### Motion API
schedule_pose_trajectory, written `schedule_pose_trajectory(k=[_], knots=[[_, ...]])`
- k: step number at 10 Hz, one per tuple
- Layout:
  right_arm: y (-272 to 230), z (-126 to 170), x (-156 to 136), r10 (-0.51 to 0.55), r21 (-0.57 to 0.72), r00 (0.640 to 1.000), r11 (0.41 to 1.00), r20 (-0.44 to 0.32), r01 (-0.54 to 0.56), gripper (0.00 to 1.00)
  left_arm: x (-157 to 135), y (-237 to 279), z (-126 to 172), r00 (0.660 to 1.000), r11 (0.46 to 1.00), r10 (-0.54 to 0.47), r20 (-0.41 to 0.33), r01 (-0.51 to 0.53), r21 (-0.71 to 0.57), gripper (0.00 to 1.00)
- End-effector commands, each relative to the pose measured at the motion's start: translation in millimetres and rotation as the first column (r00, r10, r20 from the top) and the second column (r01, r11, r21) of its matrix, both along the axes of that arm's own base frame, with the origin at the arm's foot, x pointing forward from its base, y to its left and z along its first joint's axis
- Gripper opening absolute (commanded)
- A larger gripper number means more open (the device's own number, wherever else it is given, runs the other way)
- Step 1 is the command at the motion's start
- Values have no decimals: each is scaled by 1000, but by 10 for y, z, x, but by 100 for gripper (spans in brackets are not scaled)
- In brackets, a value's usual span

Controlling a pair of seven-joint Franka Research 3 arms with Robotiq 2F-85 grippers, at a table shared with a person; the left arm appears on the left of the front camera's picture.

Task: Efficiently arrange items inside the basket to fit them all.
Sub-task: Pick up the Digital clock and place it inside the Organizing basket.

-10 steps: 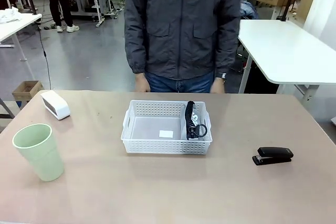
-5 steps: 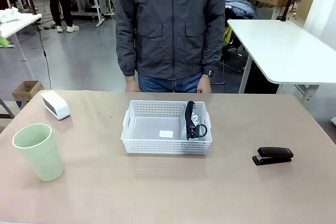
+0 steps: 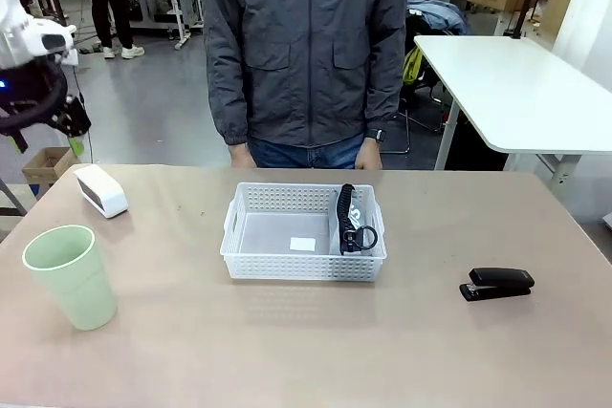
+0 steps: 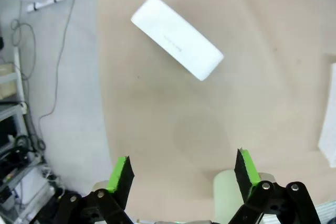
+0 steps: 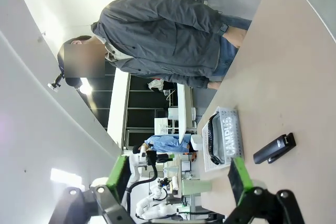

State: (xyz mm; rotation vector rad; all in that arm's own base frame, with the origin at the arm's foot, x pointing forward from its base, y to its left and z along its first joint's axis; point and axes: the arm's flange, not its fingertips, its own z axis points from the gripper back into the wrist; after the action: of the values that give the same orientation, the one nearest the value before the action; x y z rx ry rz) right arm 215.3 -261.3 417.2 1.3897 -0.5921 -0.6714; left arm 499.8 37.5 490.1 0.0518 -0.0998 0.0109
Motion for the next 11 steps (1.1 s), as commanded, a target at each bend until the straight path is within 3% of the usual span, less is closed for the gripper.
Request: schedule_pose_trajectory(k=[1,2,3,6,7,8,11], knots=[[5,15,19,-7,-3,999,1000,32,7,100,117,139,-54,997,993,-76,-5,76,-91,100],[5,15,19,-7,-3,999,1000,32,7,100,139,139,21,998,973,-23,60,37,-227,100],[5,15,19,-7,-3,999,1000,32,7,100,76,53,-148,999,999,-29,-22,29,-14,100],[5,15,19,-7,-3,999,1000,32,7,100,129,102,-172,999,997,-37,-5,37,-72,100],[5,15,19,-7,-3,999,1000,32,7,100,373,132,-268,998,998,56,-1,-56,-36,100],[5,15,19,-7,-3,999,1000,32,7,100,542,149,-353,997,997,50,-50,-53,-53,100],[5,15,19,-7,-3,999,1000,32,7,100,672,187,-378,996,996,72,-42,-75,-54,100]])
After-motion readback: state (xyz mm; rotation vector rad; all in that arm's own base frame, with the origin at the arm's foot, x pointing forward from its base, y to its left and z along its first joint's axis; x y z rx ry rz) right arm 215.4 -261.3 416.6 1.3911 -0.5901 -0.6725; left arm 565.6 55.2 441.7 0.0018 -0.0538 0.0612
